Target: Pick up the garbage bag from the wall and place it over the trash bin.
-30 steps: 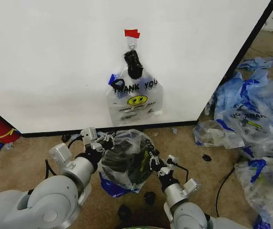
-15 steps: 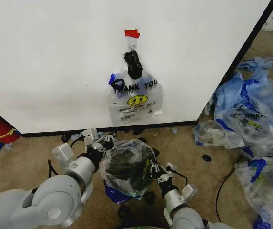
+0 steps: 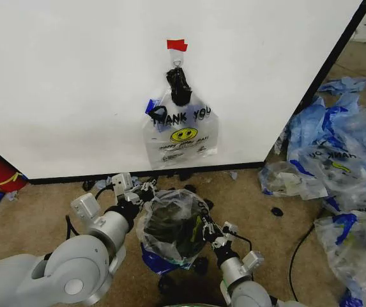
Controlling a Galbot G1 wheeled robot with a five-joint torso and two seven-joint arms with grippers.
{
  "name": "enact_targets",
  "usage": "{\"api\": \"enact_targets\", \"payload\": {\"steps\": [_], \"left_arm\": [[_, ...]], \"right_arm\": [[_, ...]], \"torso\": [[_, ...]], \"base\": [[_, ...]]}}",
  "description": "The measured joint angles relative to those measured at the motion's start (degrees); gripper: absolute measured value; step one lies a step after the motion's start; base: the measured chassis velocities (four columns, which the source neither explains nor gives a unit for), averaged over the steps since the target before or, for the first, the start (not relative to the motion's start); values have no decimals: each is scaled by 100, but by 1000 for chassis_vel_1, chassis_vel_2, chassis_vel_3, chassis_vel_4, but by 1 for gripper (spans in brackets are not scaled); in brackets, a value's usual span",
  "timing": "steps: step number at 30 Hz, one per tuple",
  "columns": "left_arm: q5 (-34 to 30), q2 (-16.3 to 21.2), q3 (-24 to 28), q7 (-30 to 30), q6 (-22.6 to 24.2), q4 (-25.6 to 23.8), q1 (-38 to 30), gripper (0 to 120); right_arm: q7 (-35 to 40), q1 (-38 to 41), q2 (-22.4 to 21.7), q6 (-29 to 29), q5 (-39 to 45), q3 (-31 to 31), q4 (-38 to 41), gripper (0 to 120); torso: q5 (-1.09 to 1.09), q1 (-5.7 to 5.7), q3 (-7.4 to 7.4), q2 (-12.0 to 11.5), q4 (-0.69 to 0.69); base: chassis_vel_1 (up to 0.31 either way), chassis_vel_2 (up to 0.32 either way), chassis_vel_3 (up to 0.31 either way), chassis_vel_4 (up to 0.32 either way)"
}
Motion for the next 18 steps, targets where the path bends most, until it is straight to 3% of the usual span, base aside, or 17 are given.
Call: {"api": "enact_targets", "payload": {"steps": [3, 18], "left_arm": [[0, -9, 0, 0, -1, 10, -3, 0], [54, -108, 1, 2, -15, 157, 6, 0]], "right_arm": [[-2, -17, -36, -1, -30, 5, 52, 18], [307, -160, -343, -58, -526, 83, 451, 78]], "torso": [[0, 0, 0, 0, 0], [-1, 0, 0, 0, -1]], "base": [[0, 0, 0, 0], [0, 0, 0, 0]]}}
